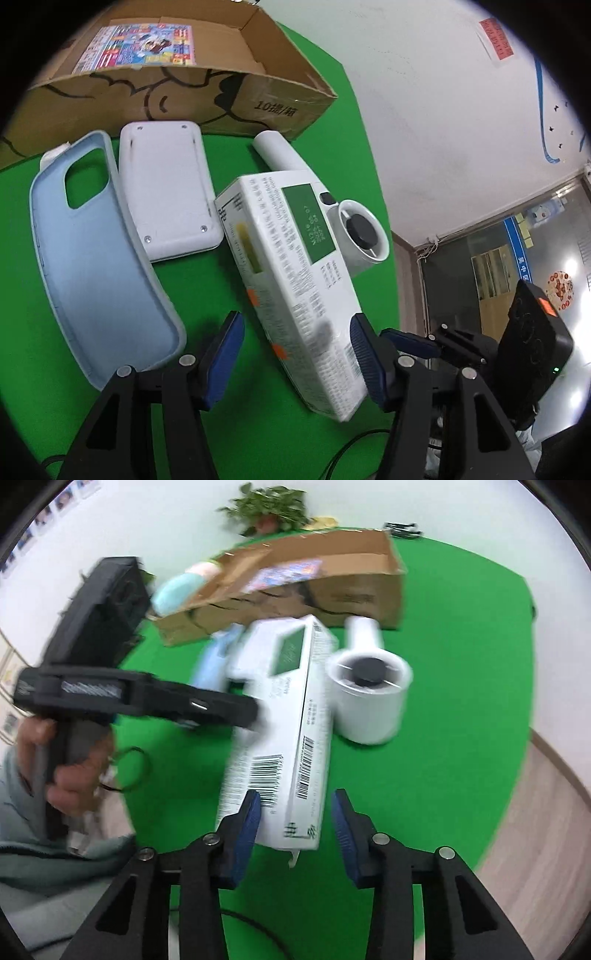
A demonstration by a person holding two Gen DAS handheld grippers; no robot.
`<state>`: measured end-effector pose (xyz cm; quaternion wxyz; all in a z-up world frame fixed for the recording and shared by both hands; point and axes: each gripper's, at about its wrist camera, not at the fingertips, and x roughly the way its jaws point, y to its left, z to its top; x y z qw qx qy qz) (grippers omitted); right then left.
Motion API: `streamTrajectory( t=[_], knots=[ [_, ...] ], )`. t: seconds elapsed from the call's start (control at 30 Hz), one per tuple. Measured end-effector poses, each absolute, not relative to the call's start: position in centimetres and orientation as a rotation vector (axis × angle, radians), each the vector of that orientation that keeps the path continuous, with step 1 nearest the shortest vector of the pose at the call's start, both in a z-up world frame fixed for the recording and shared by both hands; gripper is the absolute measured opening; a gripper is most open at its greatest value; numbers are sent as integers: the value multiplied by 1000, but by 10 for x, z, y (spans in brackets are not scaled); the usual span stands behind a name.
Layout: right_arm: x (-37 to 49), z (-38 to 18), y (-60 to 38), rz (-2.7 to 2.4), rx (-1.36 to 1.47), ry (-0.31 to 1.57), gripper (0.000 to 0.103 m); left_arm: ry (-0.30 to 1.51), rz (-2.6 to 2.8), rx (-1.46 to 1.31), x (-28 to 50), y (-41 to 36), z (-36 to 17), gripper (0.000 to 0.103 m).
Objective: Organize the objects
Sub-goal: 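Turn the white box upright in the right gripper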
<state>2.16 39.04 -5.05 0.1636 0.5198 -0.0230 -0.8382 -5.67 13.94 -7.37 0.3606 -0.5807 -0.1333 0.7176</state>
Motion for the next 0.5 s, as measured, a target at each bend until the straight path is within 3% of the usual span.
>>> streamTrajectory(
  t=[0.13,0.2,0.27,0.3,0.33,0.5],
  knots=[
    [24,-55,410,-2394,1538,-110,35,-337,1836,-1528,-57,145,-80,58],
    [25,-50,405,-2429,1499,-58,42,-336,1834,-1531,-57,148,-81,58],
    [24,-43,398,-2428,1430,-73,80,-336,1840,-1534,-56,151,-80,58],
    [25,-38,393,-2434,1392,-85,88,-335,1843,-1536,-56,152,-80,58],
    [26,-36,387,-2439,1372,-83,92,-339,1845,-1538,-57,152,-80,58],
    [10,-42,350,-2451,1347,30,92,-349,1855,-1557,-59,154,-84,58]
  ],
)
